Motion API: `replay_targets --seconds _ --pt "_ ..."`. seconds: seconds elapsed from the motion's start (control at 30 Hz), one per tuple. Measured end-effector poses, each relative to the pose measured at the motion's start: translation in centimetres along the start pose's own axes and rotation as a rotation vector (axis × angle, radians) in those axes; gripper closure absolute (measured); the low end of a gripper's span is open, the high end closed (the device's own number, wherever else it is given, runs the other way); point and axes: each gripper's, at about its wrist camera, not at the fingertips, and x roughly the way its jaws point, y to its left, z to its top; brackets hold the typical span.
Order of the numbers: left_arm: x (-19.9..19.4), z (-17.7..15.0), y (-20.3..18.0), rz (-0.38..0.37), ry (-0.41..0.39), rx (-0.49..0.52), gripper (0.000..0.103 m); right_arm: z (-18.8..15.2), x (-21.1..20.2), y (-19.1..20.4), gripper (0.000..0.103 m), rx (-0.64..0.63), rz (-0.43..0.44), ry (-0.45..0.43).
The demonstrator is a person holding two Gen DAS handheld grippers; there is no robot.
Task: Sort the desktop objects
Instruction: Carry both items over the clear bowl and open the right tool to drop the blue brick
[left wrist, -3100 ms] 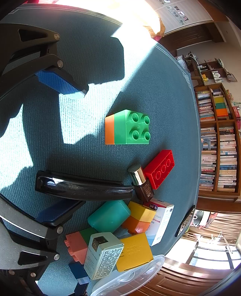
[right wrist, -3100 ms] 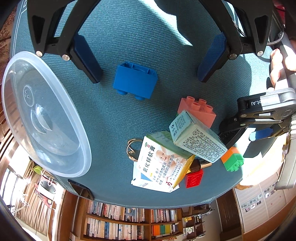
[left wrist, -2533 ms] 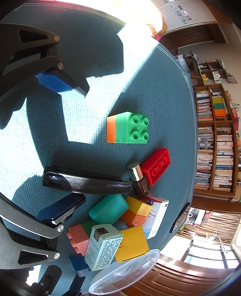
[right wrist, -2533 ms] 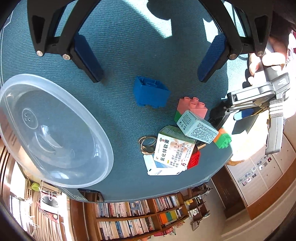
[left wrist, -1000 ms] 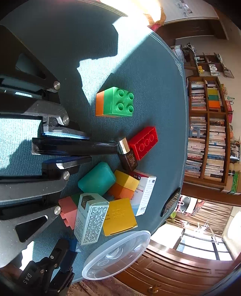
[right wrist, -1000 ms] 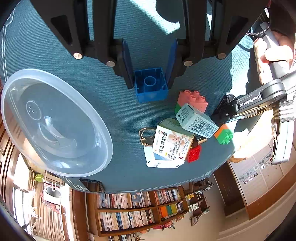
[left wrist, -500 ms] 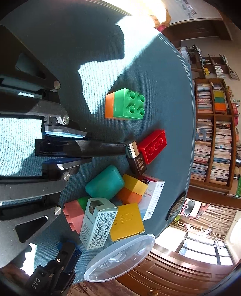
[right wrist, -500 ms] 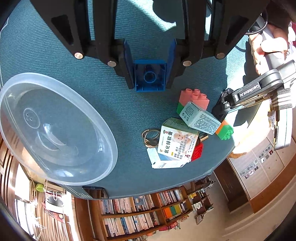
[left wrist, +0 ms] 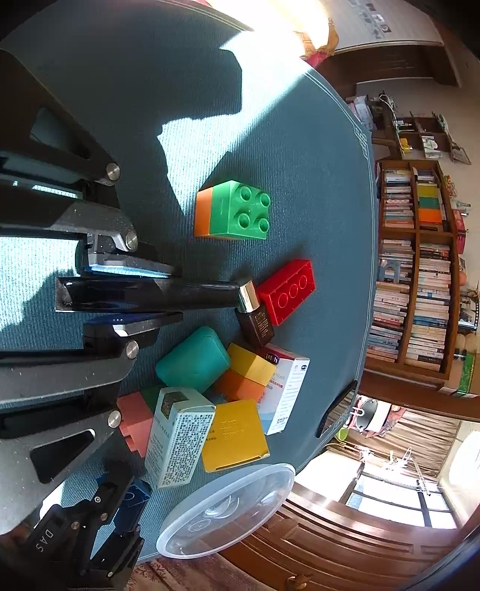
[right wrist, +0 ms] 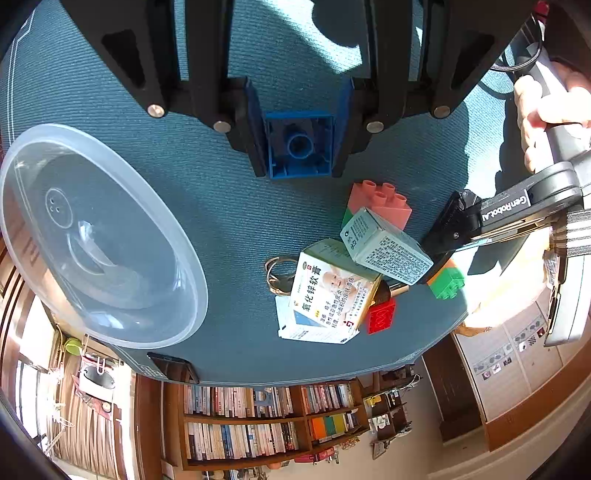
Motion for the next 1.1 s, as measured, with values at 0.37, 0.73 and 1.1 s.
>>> replay_targets --seconds 0.37,0.73,1.1 --pt "-4.0 3.1 -3.2 -0.049 -0.131 0.060 0.085 2.2 -4.8 -2.3 0.066 0.098 0.035 -0.206" --pt "-4.0 4.7 -9.1 -0.152 -0.151 0.166 0.085 2.7 -7.8 -8.9 0.066 0.255 -0.132 -0.305" --pt "-2.3 5.4 -14.8 -0.264 -0.115 0.230 0.085 2.1 -8.0 -13.9 0.066 0.322 -0.279 -0.335"
